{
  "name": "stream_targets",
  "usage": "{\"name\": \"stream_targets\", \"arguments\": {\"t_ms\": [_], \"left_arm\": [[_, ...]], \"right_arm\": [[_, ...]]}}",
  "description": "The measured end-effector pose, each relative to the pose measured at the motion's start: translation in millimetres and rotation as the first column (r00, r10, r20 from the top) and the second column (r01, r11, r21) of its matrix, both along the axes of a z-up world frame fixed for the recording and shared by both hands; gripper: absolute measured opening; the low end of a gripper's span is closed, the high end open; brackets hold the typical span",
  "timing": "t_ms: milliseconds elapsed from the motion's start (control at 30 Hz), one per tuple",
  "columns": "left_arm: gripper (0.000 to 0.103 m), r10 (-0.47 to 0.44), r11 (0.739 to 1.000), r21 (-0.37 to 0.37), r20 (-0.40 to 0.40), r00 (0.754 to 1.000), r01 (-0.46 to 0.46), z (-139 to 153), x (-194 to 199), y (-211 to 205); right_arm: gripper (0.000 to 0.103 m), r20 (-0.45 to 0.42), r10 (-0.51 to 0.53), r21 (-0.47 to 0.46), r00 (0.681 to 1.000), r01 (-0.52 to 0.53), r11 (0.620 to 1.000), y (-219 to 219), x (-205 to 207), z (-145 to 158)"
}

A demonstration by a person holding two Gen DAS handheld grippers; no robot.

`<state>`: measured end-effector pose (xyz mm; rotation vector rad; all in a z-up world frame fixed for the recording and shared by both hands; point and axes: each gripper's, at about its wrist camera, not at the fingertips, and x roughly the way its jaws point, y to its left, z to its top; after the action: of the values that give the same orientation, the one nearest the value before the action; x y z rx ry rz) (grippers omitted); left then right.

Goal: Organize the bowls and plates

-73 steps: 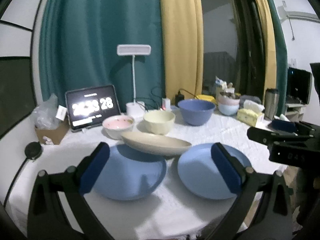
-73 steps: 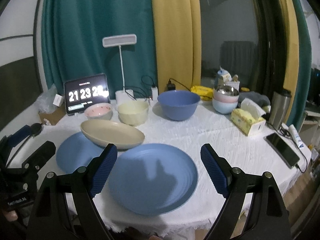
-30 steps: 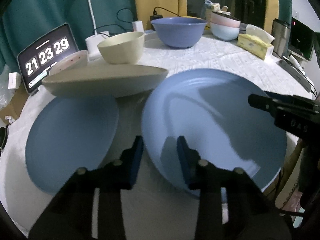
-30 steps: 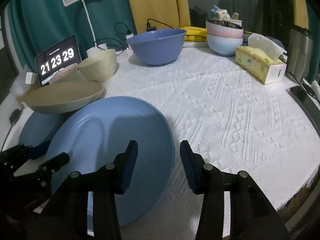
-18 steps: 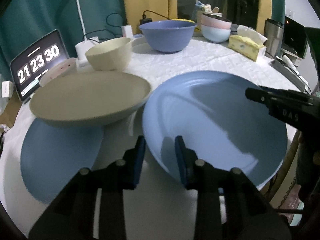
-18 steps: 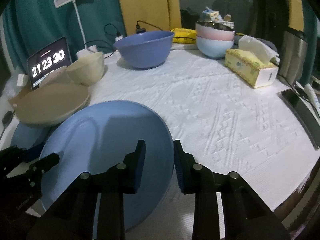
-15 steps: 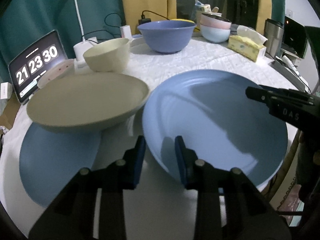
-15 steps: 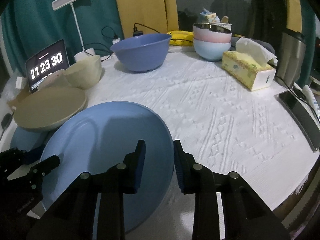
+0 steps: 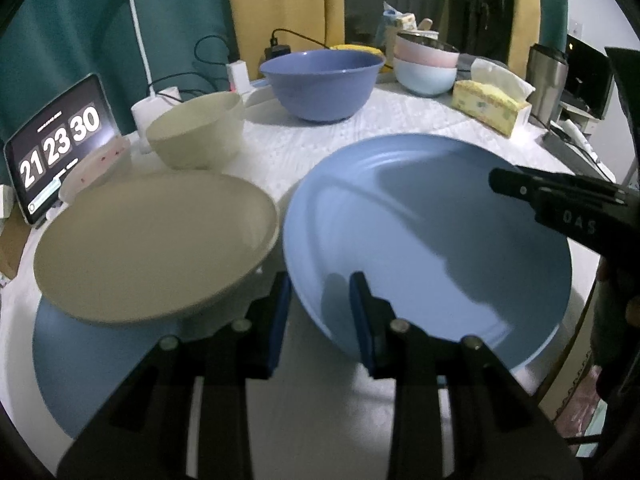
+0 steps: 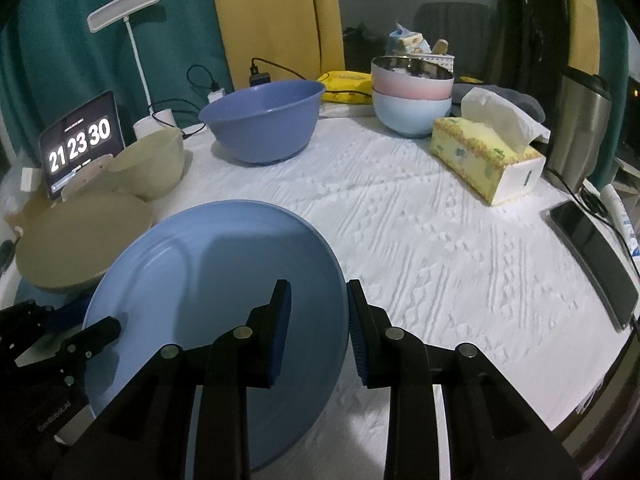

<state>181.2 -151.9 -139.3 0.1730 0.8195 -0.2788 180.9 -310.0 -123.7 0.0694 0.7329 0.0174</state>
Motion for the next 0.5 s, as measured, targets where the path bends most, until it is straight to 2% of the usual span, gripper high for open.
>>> {"name": "stream_targets", "arguments": {"t_ms": [500], "left_arm": [[0.031,-0.016,1.0,0.009,-0.004,1.0,0.016,-0.9,26.5,-17.5]], "right_arm": [[0.03,-0.008,-0.022,-0.003,1.0,0.022,1.0,-16.3,27.0,1.1]]}}
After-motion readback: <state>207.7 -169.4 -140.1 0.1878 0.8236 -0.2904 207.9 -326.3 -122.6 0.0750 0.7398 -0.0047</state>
